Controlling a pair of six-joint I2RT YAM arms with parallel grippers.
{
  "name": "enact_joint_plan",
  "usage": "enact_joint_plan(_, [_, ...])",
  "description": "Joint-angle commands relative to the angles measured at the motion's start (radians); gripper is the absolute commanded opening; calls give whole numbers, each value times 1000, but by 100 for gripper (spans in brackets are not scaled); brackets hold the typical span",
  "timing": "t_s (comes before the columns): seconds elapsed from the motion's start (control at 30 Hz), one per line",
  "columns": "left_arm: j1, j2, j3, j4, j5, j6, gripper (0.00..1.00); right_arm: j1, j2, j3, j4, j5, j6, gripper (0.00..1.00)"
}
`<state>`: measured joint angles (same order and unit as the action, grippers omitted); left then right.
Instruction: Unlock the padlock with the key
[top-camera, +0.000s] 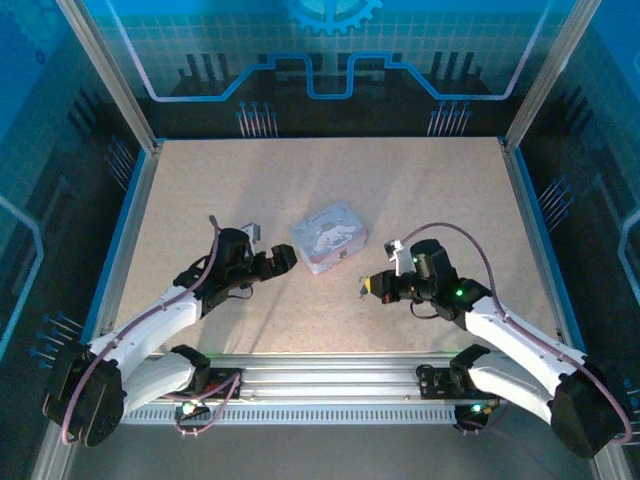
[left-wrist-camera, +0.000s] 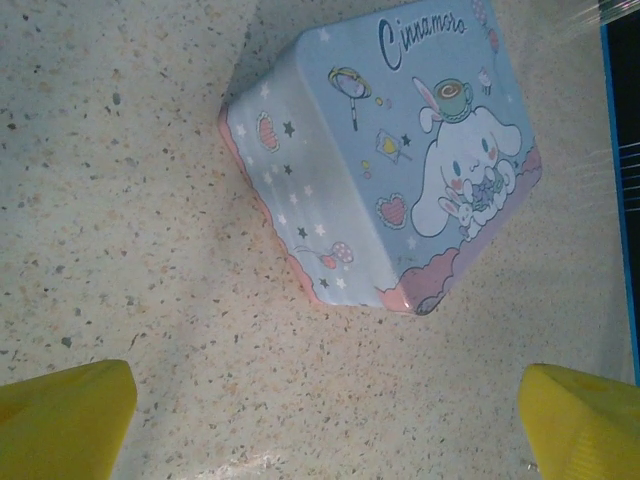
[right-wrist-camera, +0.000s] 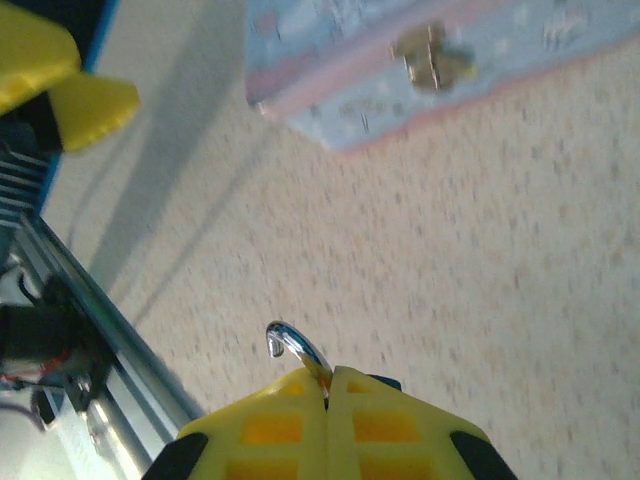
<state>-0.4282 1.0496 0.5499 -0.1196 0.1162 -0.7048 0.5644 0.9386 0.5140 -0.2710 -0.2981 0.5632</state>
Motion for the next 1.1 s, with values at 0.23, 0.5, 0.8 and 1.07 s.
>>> enact_joint_plan(0.23, [7,-39,-44,-25,-2,8,99,55,3,15,-367,91,43,1])
enact_joint_plan(0.5, [5,-47,-46,-32,-4,13,99,55,129,52,-323,112,12,1])
enact_joint_plan(0.8, [6,-34,-42,-26,-6,16,99,56,290,125,-298,128,-34,1])
enact_joint_plan(1.07, [6,-22,-27,-40,-4,24,99,52,428,176,-273,111,-57,1])
